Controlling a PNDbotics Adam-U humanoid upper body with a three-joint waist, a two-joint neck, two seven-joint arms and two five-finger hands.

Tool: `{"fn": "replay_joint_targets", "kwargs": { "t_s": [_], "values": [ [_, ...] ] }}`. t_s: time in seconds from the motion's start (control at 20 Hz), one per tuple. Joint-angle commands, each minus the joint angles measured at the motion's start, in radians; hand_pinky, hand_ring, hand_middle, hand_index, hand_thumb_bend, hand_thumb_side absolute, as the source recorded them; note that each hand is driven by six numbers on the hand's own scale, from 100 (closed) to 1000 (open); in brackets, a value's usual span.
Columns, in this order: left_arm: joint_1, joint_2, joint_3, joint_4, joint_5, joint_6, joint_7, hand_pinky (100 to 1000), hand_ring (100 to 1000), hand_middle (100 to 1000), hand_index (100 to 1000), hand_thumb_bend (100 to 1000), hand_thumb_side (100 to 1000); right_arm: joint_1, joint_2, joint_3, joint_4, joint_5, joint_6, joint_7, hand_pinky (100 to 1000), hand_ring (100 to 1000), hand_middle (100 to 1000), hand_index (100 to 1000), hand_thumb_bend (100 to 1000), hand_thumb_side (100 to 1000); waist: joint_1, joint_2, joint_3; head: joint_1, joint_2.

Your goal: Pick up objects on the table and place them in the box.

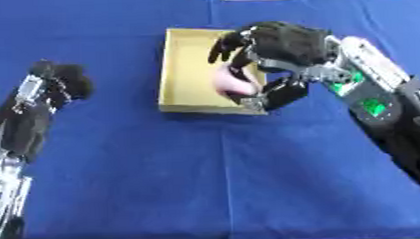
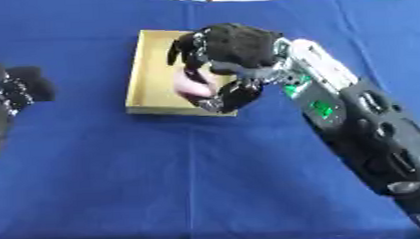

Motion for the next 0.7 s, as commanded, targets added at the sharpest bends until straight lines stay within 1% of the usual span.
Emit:
{"fn": "replay_joint_targets", "kwargs": {
  "t_s": [0.05,0.2,0.4,0.7],
  "values": [
    [-0.012,0.013,0.004,-0.017,0.003,-0.005,-0.002,748,689,626,780,174,1000,-0.04,-0.037,-0.036,0.008,0.008,0.019,0.001,702,698,747,379,100,180,0.003,-0.019,0.005,-0.001,0.005],
    [-0.018,0.013,0.0,-0.019,0.006,-0.005,-0.004,749,689,626,780,174,1000,-0.068,-0.036,-0.053,0.051,0.017,0.03,-0.003,706,701,749,380,109,172,0.003,-0.018,0.016,-0.004,0.005],
    [-0.026,0.011,-0.005,-0.021,0.01,-0.005,-0.01,749,689,625,780,173,1000,-0.101,-0.022,-0.082,0.132,0.055,0.044,-0.026,701,698,747,381,100,162,0.003,-0.016,0.032,-0.012,0.005],
    [-0.036,0.009,-0.015,-0.024,0.013,-0.005,-0.02,749,689,625,780,172,1000,-0.146,0.035,-0.12,0.27,0.122,0.057,-0.074,692,694,747,395,100,170,0.003,-0.01,0.058,-0.032,0.005]
  ]
}}
